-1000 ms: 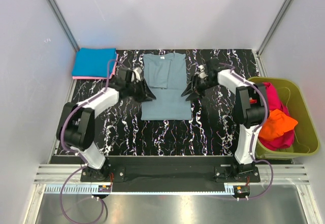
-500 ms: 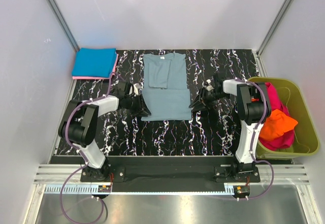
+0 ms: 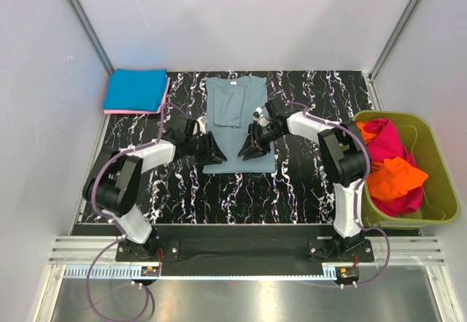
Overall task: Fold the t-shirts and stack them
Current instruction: Fold the tshirt
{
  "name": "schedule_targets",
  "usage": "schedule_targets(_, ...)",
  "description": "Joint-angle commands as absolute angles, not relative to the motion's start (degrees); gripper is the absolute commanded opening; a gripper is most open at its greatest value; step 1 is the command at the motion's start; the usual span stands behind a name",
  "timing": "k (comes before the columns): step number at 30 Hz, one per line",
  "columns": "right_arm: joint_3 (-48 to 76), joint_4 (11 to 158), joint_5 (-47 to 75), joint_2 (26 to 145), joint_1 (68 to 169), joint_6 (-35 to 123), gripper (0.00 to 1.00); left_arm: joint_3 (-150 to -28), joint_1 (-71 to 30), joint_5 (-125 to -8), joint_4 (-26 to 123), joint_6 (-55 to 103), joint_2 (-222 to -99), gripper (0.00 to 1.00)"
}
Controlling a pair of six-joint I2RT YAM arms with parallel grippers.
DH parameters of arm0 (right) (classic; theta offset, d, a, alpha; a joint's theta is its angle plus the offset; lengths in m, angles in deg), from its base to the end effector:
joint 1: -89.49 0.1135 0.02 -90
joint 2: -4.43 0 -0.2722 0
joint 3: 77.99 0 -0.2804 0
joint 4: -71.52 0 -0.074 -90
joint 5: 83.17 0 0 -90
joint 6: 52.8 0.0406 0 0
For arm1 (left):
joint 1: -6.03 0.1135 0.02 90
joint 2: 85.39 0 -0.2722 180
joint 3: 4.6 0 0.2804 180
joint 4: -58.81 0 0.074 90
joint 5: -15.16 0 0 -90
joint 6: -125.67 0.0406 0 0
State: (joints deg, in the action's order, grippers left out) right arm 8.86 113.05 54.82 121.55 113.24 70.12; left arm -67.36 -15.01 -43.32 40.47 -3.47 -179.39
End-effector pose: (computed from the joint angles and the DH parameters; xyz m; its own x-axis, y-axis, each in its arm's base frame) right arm 0.3927 0.2057 0.1498 -0.9989 -0.0422 0.0193 -0.0104 0.6092 0.7929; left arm 0.3183 -0.1452 0.1569 -0.9440 -0.2134 -0.2517 0.0342 0.6952 -0.7180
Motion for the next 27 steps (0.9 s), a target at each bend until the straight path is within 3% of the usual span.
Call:
schedule_targets(1,9.4,110.2,56.7,125.4,113.0,73.1,0.37,-64.4,-13.6,-44.1,44.3,-5.0,-182.5,0.37)
schedule_targets(8,19.3,110.2,54.9,123.4,108.1,67.7,0.36,-57.9,-11.8,-44.9,45.0,-2.7,-180.9,0.36)
schedule_targets(14,29.3,111.2,52.4,113.2,100.3,65.7,0.40,-54.8,-11.9,-46.4,41.3,-3.5,-171.4,0.37)
schedule_targets(20,37.4,110.3,46.3,102.3,99.3,71.2,0.56,-51.7,-11.9,-54.0,36.6,-11.4,-152.9,0.54)
schedule_targets(23,43.8,102.7,44.2,97.3,99.3,79.6,0.62,-47.1,-11.9,-57.0,36.6,-19.6,-146.9,0.58)
schedule_targets(27,56.1,82.2,40.5,91.4,99.3,95.1,0.67,-37.8,-12.0,-62.6,41.9,-35.0,-141.8,0.59)
